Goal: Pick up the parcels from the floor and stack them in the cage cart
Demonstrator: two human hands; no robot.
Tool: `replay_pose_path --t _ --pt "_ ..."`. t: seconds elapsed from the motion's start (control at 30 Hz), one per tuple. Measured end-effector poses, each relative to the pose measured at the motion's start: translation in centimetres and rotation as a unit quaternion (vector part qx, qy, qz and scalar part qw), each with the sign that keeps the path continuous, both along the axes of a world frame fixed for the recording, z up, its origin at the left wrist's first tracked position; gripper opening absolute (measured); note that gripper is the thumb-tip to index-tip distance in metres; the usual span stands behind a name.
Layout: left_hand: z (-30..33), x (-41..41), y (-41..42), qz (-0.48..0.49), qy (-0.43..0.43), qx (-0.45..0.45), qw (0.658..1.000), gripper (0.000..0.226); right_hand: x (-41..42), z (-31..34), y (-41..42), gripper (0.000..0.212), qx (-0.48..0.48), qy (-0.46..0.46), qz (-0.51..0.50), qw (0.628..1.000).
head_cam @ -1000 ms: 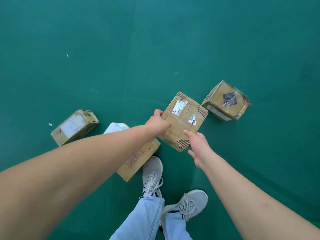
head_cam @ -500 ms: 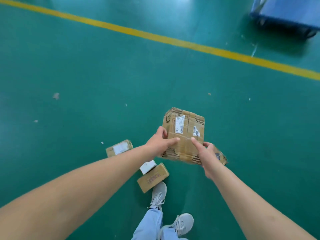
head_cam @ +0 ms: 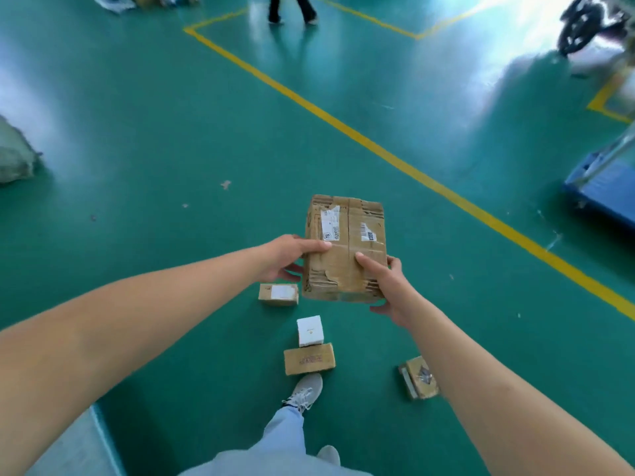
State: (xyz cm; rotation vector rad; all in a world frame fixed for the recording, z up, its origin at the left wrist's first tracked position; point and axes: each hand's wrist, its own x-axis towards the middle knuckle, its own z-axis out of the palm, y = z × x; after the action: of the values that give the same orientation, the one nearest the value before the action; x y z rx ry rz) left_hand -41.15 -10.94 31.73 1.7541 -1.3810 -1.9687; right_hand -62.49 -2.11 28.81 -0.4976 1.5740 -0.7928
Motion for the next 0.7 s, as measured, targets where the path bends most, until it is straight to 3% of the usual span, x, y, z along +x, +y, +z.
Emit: replay_pose_path --t 0.23,0.5,0.7 --pt "5.3 8.7 7.2 0.132 0.018 -0.024 0.991 0.065 6.8 4.9 0.8 0.082 -0.039 -0.028 0.112 0.992" --pt "5.8 20.3 14.9 0.340 0.016 -0.063 0.938 0.092 20.4 6.8 1.8 0.085 -0.062 -0.009 0.268 0.961" --pt "6.0 29.9 21.1 0.427 -0.001 -0.072 0.901 0.111 31.6 7.5 3.7 0.089 -0.062 -0.002 0.372 0.926"
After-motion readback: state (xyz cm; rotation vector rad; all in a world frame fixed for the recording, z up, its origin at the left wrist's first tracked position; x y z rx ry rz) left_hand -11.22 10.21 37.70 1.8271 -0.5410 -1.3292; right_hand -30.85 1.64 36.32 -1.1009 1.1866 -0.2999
